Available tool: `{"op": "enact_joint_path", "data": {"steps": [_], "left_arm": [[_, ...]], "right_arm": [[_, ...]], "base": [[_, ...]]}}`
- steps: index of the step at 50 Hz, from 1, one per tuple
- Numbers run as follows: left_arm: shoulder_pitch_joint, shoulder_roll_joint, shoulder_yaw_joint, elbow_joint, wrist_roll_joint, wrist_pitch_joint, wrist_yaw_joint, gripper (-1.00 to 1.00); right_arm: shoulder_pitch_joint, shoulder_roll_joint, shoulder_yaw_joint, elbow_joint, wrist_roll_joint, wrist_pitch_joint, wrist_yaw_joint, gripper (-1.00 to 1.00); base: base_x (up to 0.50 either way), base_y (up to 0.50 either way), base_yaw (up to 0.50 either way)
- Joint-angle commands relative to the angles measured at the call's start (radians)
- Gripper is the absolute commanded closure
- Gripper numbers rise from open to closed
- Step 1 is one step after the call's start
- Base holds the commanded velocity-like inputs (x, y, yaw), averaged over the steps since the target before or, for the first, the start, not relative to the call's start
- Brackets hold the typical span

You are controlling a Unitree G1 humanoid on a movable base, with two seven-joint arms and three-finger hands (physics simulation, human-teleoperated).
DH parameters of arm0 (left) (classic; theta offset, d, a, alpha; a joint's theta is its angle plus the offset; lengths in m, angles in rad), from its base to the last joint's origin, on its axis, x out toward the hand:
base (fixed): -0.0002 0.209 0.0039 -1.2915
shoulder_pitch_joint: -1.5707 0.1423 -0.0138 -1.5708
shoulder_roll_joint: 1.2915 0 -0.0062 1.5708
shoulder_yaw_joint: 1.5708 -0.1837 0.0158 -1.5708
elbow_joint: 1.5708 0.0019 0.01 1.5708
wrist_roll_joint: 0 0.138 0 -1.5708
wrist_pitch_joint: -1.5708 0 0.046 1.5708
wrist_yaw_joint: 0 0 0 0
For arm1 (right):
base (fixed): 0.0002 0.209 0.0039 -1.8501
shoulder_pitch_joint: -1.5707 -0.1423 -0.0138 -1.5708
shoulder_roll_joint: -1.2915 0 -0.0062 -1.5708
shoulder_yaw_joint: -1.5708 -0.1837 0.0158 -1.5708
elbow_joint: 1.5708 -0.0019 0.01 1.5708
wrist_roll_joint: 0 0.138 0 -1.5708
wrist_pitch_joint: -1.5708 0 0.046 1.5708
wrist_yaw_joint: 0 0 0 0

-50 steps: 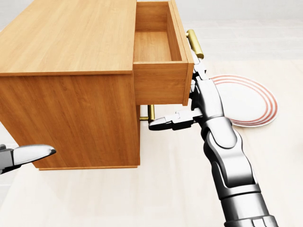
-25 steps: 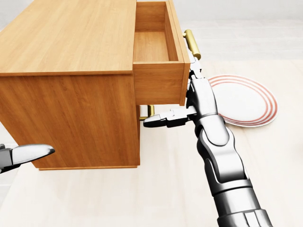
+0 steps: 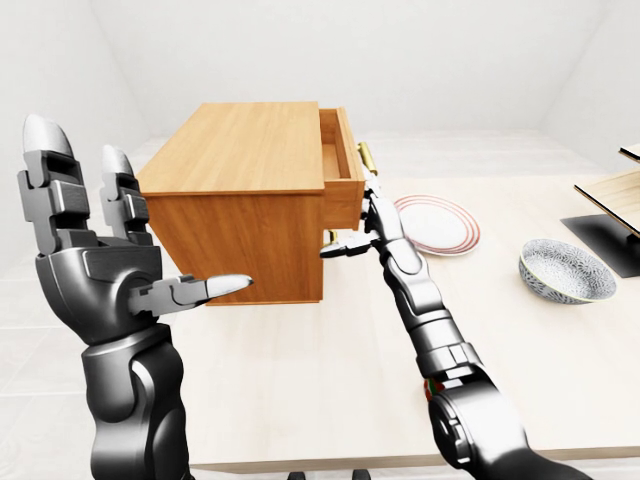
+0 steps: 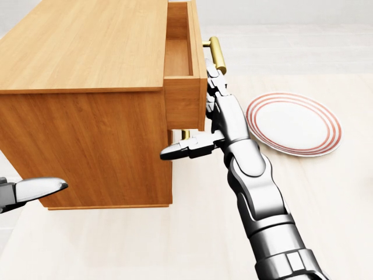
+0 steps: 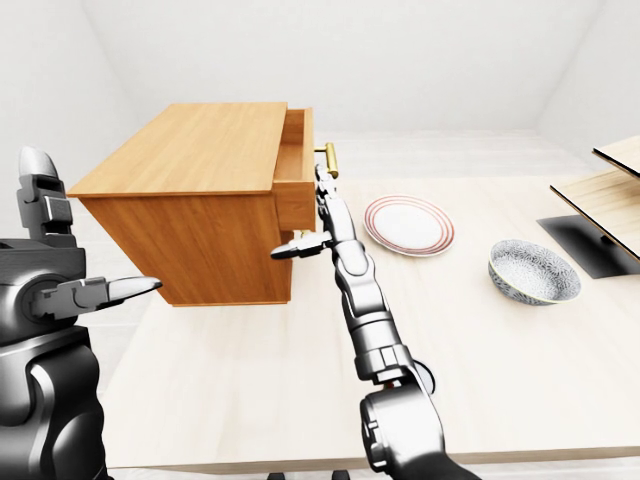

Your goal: Close the top drawer of the cabinet.

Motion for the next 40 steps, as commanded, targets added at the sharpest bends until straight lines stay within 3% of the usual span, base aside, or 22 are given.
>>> {"op": "enact_joint_path", "data": {"steps": [1,22,25,40], "left_arm": [[-0.001,0.0,-0.003,0.002,-0.001,0.0,-0.001,-1.0],[-0.002,0.001,-0.001,0.002,-0.001,0.0,-0.001,-1.0],[-0.001,0.001,-0.002,0.001,-0.001,0.0,-0.002,-1.0],[-0.004,0.001,0.0,0.003,-0.002,0.0,-0.002,-1.0]], "right_arm": [[-0.024,0.051,0.052,0.116,0.0,-0.035,0.059,-1.0],[-0.079,0.066,0.052,0.178,0.002,-0.051,0.067,-1.0],[-0.104,0.073,0.049,0.219,0.007,-0.069,0.068,-1.0],[-0.152,0.088,0.045,0.327,0.013,-0.069,0.076,-1.0]], "base": [[0.0,0.0,0.0],[0.0,0.0,0.0],[0.0,0.0,0.0],[0.0,0.0,0.0]]}}
